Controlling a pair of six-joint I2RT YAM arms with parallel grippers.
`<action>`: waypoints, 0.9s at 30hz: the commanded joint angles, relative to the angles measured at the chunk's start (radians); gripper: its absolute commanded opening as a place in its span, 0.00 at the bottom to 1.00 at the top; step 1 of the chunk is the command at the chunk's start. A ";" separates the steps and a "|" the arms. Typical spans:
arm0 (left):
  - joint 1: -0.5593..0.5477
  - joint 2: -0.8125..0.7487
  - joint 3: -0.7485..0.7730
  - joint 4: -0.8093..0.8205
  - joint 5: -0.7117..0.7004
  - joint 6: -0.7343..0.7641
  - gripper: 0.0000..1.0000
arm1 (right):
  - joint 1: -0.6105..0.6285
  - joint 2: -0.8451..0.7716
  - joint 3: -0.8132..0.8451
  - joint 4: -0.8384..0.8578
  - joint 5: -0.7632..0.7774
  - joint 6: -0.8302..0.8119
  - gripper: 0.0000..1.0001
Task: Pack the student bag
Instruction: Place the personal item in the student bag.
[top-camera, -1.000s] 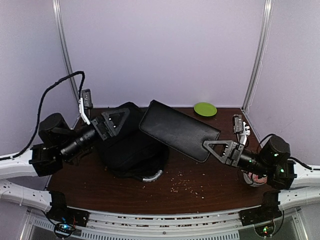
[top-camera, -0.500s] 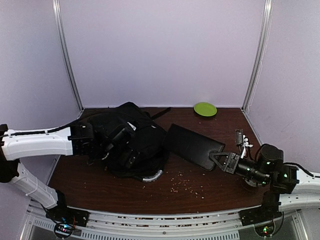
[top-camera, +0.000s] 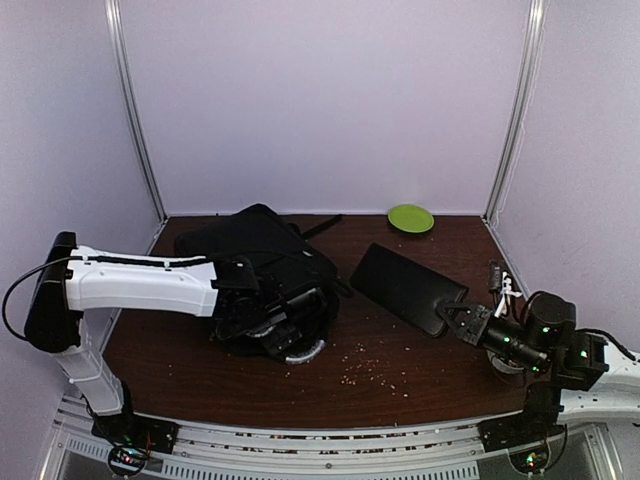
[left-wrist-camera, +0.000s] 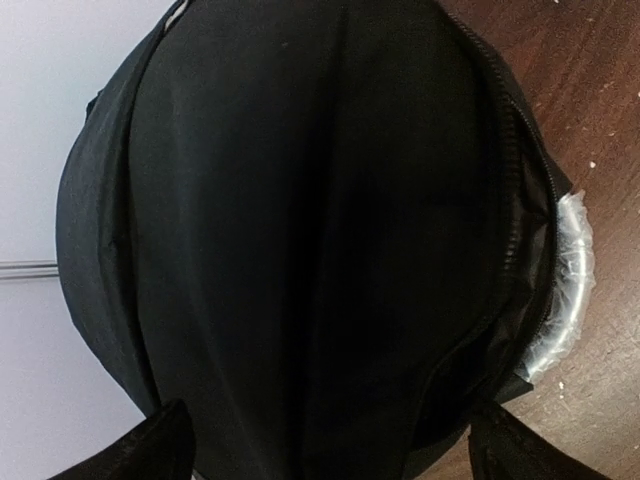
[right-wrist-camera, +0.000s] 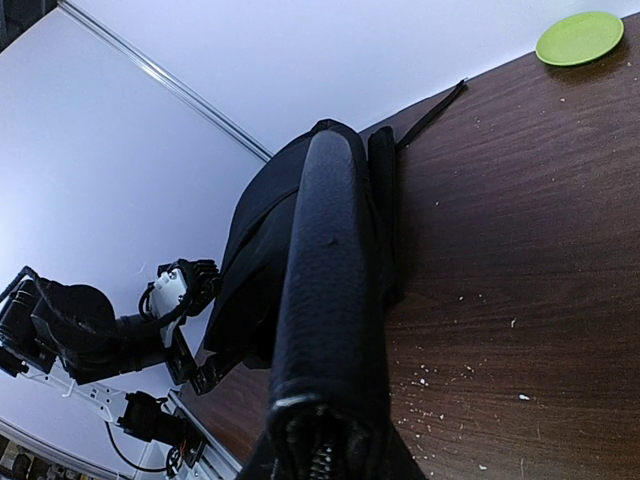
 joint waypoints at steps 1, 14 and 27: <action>-0.009 0.034 0.035 -0.008 -0.064 0.032 0.98 | -0.006 -0.018 0.031 0.093 0.018 0.001 0.17; 0.103 0.018 0.085 -0.001 -0.159 -0.038 0.57 | -0.007 -0.029 0.008 0.122 -0.017 0.030 0.16; 0.152 -0.161 0.186 0.090 0.063 -0.118 0.00 | -0.004 0.166 -0.054 0.436 -0.221 0.167 0.16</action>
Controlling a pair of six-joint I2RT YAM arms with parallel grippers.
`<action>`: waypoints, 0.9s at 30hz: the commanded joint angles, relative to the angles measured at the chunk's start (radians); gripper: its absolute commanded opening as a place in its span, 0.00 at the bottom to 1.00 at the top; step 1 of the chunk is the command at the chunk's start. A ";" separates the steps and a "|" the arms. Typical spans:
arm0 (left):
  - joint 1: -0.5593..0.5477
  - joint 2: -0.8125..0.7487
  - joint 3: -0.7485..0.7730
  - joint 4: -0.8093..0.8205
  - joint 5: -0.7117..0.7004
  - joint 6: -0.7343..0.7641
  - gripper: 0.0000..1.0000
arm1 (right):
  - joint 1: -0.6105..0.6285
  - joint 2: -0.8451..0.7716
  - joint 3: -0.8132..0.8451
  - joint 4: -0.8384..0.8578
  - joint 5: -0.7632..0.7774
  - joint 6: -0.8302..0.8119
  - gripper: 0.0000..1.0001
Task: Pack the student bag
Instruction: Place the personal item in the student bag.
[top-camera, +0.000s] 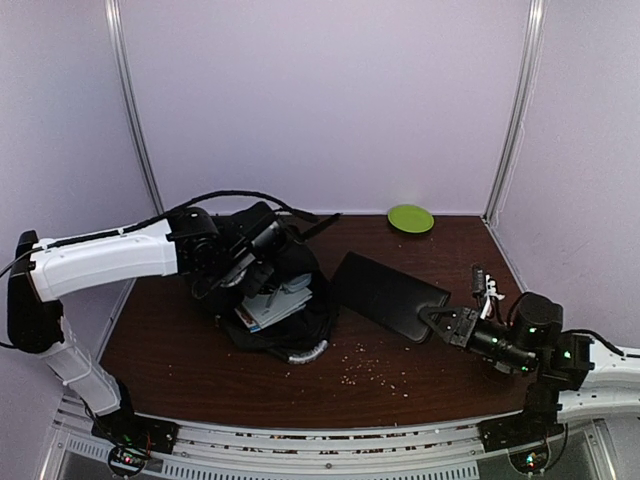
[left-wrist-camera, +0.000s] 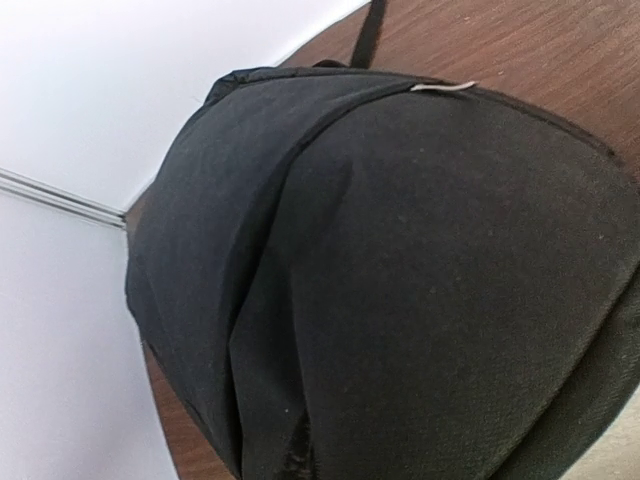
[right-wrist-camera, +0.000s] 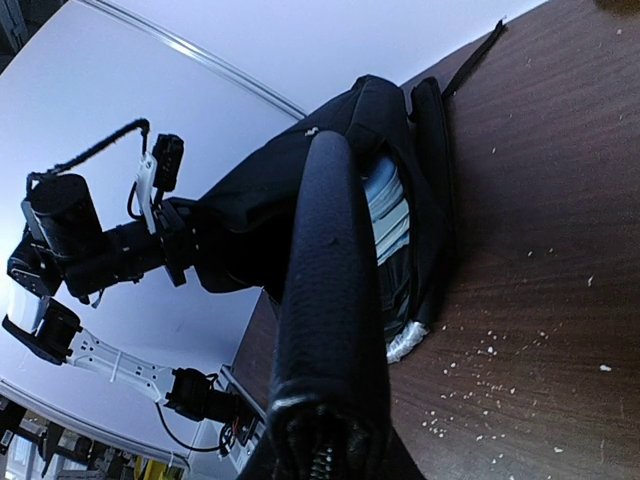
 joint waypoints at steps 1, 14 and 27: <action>-0.013 -0.024 0.110 0.103 0.100 -0.048 0.00 | -0.001 0.055 -0.016 0.252 -0.090 0.071 0.16; -0.008 0.098 0.223 0.168 0.255 -0.151 0.00 | 0.001 0.264 -0.072 0.513 -0.114 0.201 0.14; -0.010 0.054 0.171 0.256 0.360 -0.212 0.00 | -0.009 0.629 0.061 0.771 -0.109 0.252 0.13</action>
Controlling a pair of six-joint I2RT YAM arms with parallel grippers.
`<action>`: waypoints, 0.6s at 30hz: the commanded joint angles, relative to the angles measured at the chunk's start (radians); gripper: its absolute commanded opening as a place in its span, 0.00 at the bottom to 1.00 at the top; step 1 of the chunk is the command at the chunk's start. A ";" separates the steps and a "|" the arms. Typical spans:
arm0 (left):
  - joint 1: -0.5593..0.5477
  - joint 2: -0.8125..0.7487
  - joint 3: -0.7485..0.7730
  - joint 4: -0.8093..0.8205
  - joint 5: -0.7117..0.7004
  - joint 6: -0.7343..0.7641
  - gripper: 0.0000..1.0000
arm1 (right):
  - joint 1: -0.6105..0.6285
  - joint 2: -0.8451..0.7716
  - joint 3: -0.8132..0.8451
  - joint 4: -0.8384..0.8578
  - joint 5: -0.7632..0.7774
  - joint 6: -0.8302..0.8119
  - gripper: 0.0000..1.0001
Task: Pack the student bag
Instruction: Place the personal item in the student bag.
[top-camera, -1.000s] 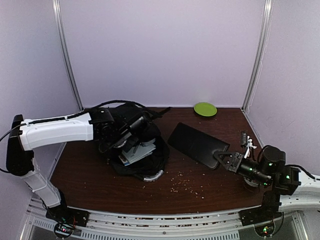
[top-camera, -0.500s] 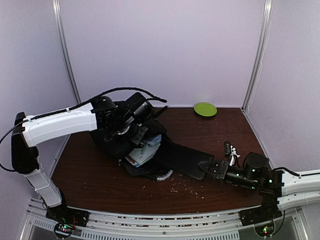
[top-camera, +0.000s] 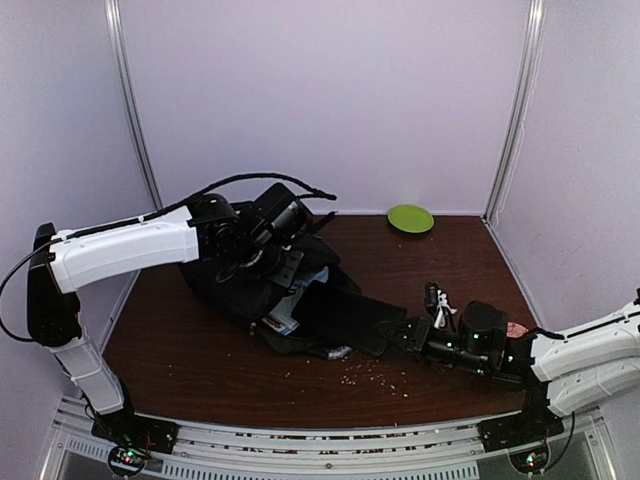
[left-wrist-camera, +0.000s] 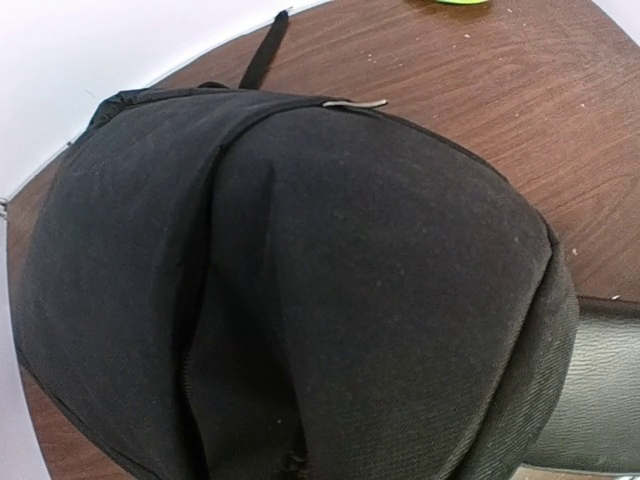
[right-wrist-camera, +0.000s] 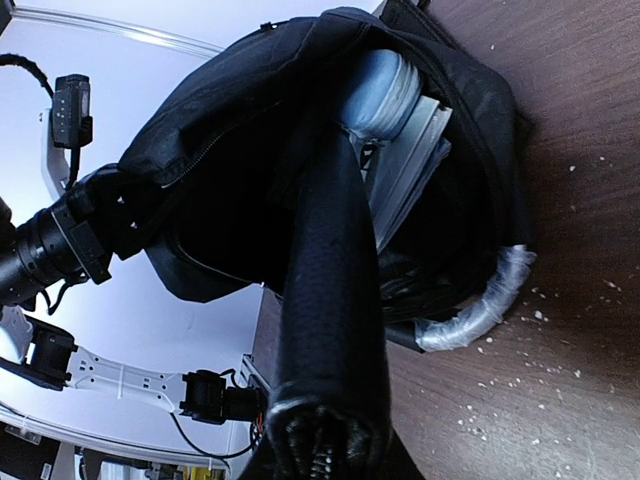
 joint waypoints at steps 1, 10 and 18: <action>-0.014 -0.066 0.006 0.201 0.086 -0.037 0.00 | -0.007 0.117 0.117 0.271 -0.024 0.030 0.13; -0.014 -0.115 -0.056 0.252 0.124 -0.058 0.00 | -0.008 0.391 0.255 0.359 -0.078 0.067 0.12; -0.014 -0.134 -0.073 0.317 0.191 -0.080 0.00 | -0.007 0.628 0.375 0.363 -0.076 0.152 0.10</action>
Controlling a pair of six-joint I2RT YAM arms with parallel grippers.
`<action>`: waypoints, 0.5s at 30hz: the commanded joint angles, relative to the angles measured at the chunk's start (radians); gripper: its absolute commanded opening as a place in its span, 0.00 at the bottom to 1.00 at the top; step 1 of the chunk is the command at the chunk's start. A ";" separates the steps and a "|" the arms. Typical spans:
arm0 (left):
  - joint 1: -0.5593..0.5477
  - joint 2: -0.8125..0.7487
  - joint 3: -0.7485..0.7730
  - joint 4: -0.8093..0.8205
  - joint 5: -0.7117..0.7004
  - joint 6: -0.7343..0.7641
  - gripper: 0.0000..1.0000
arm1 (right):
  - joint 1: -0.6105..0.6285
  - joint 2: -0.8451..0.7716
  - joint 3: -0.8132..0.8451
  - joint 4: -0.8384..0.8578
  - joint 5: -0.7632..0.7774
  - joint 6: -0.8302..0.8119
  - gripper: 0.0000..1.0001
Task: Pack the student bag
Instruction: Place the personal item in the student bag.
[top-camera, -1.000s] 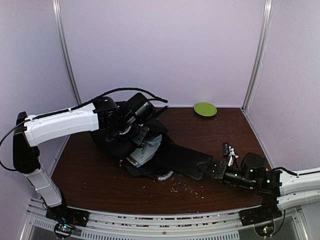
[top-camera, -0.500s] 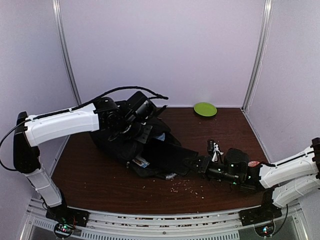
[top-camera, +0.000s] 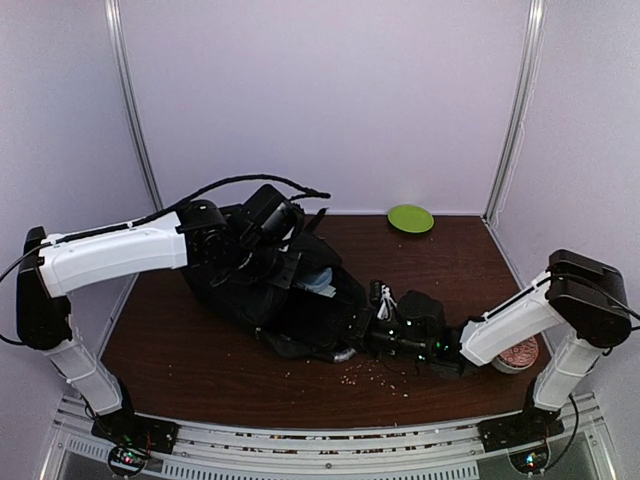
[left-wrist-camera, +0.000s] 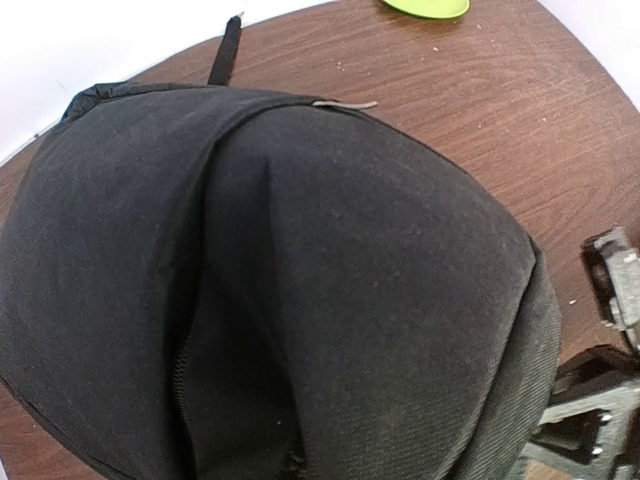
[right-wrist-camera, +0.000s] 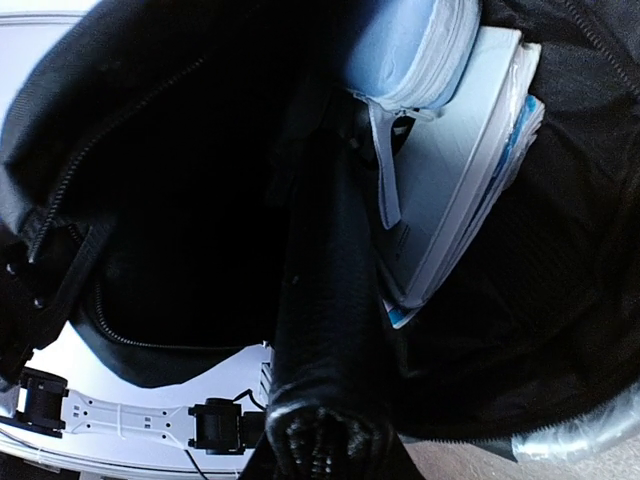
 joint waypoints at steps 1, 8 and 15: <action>-0.014 -0.074 0.009 0.233 0.118 -0.038 0.00 | -0.003 0.089 0.084 0.120 0.003 0.053 0.10; -0.020 -0.077 -0.019 0.278 0.184 -0.076 0.00 | -0.019 0.264 0.246 0.117 0.003 0.076 0.10; -0.022 -0.080 -0.068 0.321 0.230 -0.108 0.00 | -0.022 0.426 0.422 0.081 0.002 0.097 0.11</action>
